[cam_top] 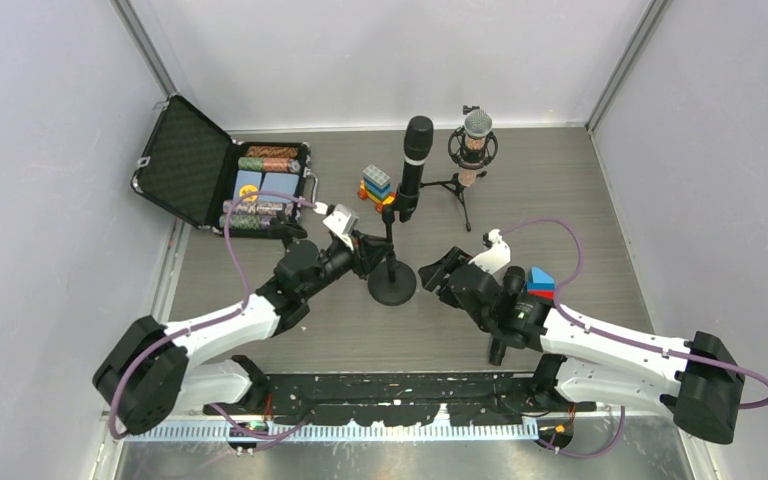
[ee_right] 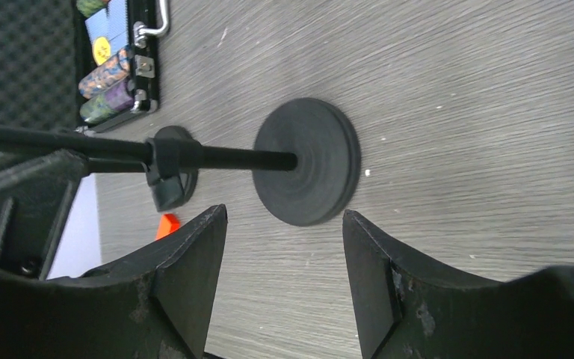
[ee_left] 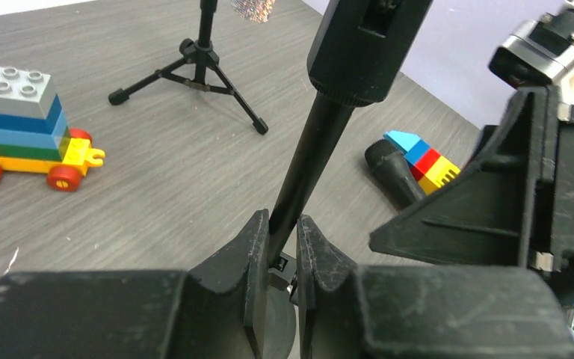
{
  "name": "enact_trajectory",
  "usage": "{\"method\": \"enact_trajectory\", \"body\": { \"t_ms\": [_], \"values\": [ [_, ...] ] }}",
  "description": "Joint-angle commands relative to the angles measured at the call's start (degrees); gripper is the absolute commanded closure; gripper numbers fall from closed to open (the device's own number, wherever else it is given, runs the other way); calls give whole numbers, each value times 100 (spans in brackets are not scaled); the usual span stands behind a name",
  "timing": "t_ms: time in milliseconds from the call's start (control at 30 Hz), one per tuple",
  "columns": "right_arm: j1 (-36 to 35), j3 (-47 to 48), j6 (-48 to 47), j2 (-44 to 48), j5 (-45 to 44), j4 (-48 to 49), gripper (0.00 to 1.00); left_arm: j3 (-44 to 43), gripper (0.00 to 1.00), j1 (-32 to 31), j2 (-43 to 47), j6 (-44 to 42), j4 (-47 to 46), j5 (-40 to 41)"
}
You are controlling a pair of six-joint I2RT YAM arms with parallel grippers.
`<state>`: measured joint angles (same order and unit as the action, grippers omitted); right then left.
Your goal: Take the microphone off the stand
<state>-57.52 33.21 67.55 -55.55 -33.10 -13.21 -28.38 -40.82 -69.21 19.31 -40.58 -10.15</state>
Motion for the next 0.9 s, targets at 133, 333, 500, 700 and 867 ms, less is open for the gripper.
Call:
{"method": "enact_trajectory", "body": {
  "t_ms": [133,333,500,700,867],
  "values": [
    [4,-341,369,-15,378,1277,37,359,84,-762,784,12,490,836],
    [4,-31,120,-45,171,626,37,122,60,-787,756,-366,793,511],
    [4,-14,110,53,274,513,37,-336,45,-787,705,-855,1321,307],
    [4,-173,263,143,319,411,38,-466,39,-779,576,-1298,1041,382],
    [4,-220,172,207,565,543,38,-703,40,-770,325,-1462,1141,168]
  ]
}}
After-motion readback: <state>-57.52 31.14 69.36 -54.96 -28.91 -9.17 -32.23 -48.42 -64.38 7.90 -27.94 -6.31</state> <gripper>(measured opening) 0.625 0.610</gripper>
